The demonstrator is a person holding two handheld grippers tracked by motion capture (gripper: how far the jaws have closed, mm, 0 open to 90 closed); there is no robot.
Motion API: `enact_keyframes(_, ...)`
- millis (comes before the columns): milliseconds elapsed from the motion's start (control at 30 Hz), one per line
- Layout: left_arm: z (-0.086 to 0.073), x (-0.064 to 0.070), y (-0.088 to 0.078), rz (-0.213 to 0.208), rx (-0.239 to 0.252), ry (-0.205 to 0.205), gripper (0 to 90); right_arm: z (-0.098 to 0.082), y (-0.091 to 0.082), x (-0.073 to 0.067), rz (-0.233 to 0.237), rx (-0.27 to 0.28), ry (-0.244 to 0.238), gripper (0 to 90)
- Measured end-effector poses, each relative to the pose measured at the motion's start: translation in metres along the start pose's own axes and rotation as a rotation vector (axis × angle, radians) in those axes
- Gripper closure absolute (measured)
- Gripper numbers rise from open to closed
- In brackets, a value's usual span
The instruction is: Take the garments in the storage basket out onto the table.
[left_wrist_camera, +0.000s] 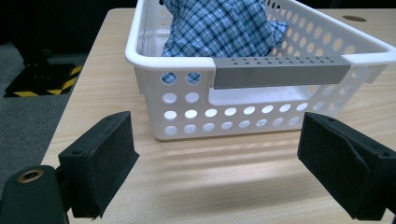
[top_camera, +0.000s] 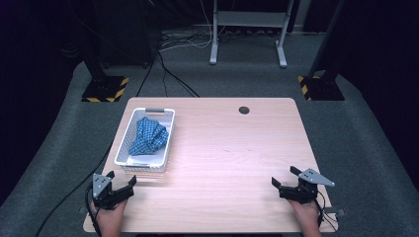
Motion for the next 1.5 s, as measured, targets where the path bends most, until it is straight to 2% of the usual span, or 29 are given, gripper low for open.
enact_keyframes(233, 0.001, -0.003, 0.0, -0.016, 0.0, -0.038, 11.3, 0.0, 0.0, 0.0, -0.001, 0.0, 0.0, 5.6)
enact_keyframes(433, 0.001, -0.003, 0.0, -0.006, -0.004, -0.022, 11.3, 0.0, 0.0, 0.0, 0.001, 0.002, 0.002, 5.5)
enact_keyframes(633, 0.003, -0.003, -0.001, 0.0, -0.006, -0.024, 11.3, 0.0, 0.0, 0.0, 0.004, 0.002, 0.002, 5.5)
enact_keyframes(733, 0.009, -0.002, -0.003, -0.002, 0.004, -0.021, 11.4, 0.0, 0.0, 0.0, 0.005, 0.002, 0.003, 5.5)
enact_keyframes(900, 0.026, 0.002, -0.008, -0.018, 0.036, -0.021, 11.3, 0.0, 0.0, 0.0, 0.007, 0.003, 0.003, 5.6)
enact_keyframes(1000, 0.034, 0.005, -0.01, -0.015, 0.037, -0.006, 11.4, 0.0, 0.0, 0.0, 0.007, 0.005, 0.004, 5.5)
enact_keyframes(1133, 0.04, 0.01, -0.011, -0.028, 0.038, -0.01, 11.2, 0.0, 0.0, 0.0, 0.008, 0.006, 0.004, 5.5)
enact_keyframes(1500, 0.057, 0.012, -0.017, -0.025, 0.056, 0.002, 11.2, 0.0, -0.001, 0.0, 0.008, 0.009, 0.003, 5.5)
Point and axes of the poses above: each handheld gripper's, and its own axes: y roughly forward along the jaws, z roughly out of its top, x roughly to its right, the point moved 6 cm from there along y, roughly forward along the jaws, and after that the axes turned 8 degrees about -y, right-handed, at the moved point
